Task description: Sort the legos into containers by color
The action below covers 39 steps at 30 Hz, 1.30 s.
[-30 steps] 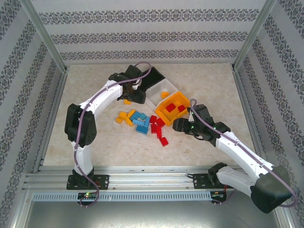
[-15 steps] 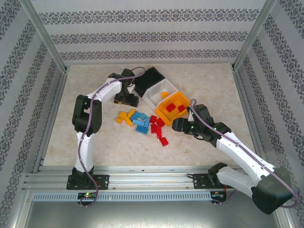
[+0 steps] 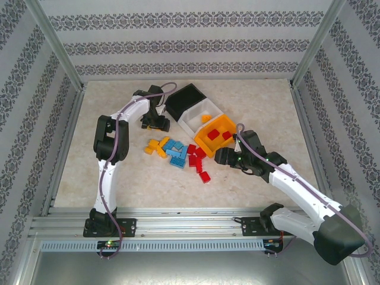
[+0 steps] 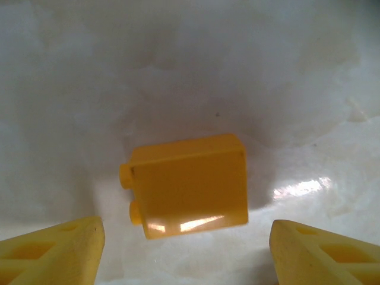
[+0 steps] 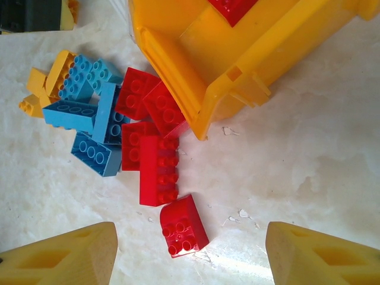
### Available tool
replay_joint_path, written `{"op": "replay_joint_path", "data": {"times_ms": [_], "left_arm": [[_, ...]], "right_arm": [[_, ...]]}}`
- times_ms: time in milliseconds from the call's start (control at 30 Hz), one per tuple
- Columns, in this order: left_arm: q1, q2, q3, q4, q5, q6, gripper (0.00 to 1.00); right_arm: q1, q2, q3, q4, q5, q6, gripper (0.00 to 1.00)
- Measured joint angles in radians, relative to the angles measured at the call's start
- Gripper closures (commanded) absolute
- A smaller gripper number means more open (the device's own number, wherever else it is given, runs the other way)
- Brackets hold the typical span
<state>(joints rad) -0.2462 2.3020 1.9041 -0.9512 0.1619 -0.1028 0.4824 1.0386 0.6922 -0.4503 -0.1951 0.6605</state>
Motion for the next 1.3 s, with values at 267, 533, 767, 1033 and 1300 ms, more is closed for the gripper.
{"op": "replay_joint_path", "data": {"times_ms": [267,533,767,1033,1300], "left_arm": [[0.005,0.012,0.029,-0.008,0.007,0.002,0.3],[0.005,0.057,0.087,-0.028,0.002,0.002,0.34],[0.006,0.075,0.118,-0.052,-0.006,0.003,0.47],[0.007,0.077,0.12,-0.053,-0.01,0.002,0.52],[0.007,0.03,0.047,-0.031,0.002,0.001,0.52]], "right_arm": [[0.0,0.025,0.0,0.029,0.001,0.016,0.33],[0.0,0.03,0.0,0.04,0.0,0.018,0.33],[0.0,0.03,0.0,0.041,0.0,0.018,0.33],[0.0,0.031,0.0,0.044,0.0,0.018,0.33],[0.011,0.03,-0.001,0.05,0.0,0.021,0.33]]}}
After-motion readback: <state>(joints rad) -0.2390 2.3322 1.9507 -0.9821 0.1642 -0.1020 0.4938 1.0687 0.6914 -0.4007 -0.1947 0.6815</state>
